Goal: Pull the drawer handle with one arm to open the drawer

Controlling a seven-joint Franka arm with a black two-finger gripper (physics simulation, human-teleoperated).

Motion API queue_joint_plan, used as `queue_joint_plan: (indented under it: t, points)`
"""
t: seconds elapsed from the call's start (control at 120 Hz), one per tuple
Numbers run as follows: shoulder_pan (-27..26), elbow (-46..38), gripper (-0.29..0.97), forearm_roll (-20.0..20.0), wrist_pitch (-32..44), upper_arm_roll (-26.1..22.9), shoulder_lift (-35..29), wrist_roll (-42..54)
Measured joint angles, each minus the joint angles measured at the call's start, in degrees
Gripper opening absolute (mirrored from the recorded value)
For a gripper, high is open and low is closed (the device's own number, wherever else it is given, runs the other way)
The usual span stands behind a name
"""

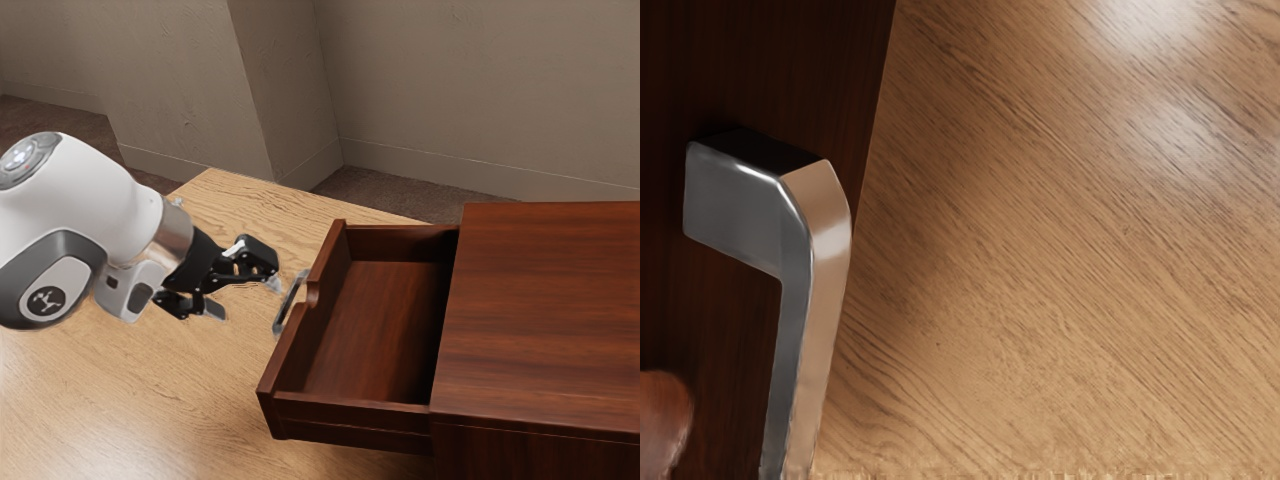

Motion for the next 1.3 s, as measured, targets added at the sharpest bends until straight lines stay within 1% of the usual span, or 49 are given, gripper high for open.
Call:
queue_joint_plan:
  t: [0.05,0.225,0.4,0.442,0.508,0.617,0.65,0.708,0.792,0.85,1.008,1.3]
  points:
    - [0.21,0.4,0.67,0.03,-1.07,-0.44,-0.69,0.03]
    - [0.62,7.39,0.67,-0.25,-7.76,-3.91,-0.45,-2.92]
    - [0.1,16.41,0.68,-0.57,-17.68,-4.7,3.83,-10.32]
    - [0.02,18.37,0.68,-0.65,-20.11,-4.78,5.41,-12.52]
    - [0.05,23.88,0.68,-1.2,-24.45,-4.85,11.13,-16.66]
    - [0.82,29.81,0.68,-3.44,-30.19,-4.91,17.19,-23.95]
    - [2.11,31.8,0.68,-4.35,-31.72,-5.59,19.19,-26.1]
    - [9.0,33.56,0.68,-6.23,-33.92,-10.36,21.4,-29.81]
    - [19.55,34.28,0.68,-9.4,-36.32,-17.39,22.55,-34.57]
    - [23.4,34.47,0.68,-11.25,-37.72,-19.93,23.11,-37.56]
    - [24.41,36.46,0.68,-13.47,-40.33,-21.17,24.42,-44.84]
    - [24.99,37.7,0.68,-14.05,-43.24,-20.91,24.29,-54.17]
